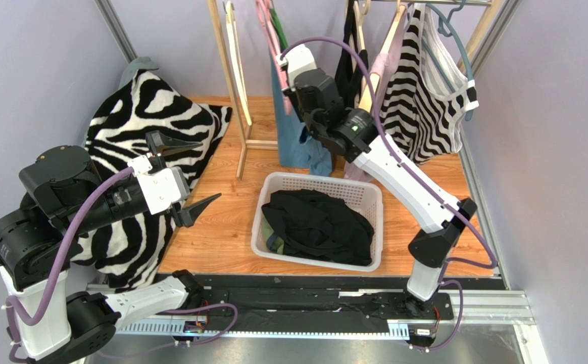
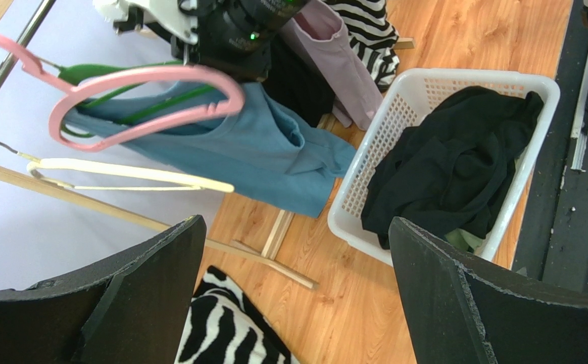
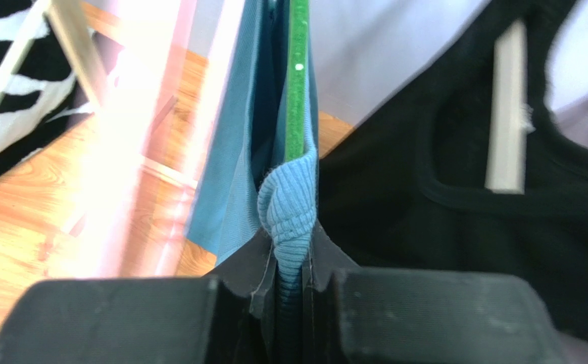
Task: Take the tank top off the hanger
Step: Move the hanger to the clothesline.
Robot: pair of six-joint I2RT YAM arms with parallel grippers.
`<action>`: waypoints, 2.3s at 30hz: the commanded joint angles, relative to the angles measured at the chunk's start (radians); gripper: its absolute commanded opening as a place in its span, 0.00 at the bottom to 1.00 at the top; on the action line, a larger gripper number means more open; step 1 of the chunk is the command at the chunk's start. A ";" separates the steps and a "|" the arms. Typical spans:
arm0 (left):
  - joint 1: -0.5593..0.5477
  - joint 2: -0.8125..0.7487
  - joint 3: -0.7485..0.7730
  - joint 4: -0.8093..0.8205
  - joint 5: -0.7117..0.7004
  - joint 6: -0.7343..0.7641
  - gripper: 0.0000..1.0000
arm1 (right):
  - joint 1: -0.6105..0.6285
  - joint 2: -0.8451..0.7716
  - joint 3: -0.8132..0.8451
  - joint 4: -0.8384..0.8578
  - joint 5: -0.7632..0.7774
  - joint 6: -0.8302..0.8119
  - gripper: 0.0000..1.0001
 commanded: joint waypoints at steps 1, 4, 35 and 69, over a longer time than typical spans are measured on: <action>0.008 0.005 0.014 0.003 0.014 -0.009 0.99 | 0.047 0.057 0.120 0.076 0.042 -0.067 0.00; 0.009 0.002 0.010 0.004 0.016 -0.011 0.99 | 0.063 0.093 0.184 0.057 0.042 -0.062 0.00; 0.020 -0.020 0.000 0.001 0.027 -0.014 0.99 | -0.132 -0.204 -0.042 0.144 -0.093 0.202 0.00; 0.020 0.002 0.018 0.004 0.031 -0.011 0.99 | -0.146 -0.641 -0.383 0.154 -0.352 0.194 0.00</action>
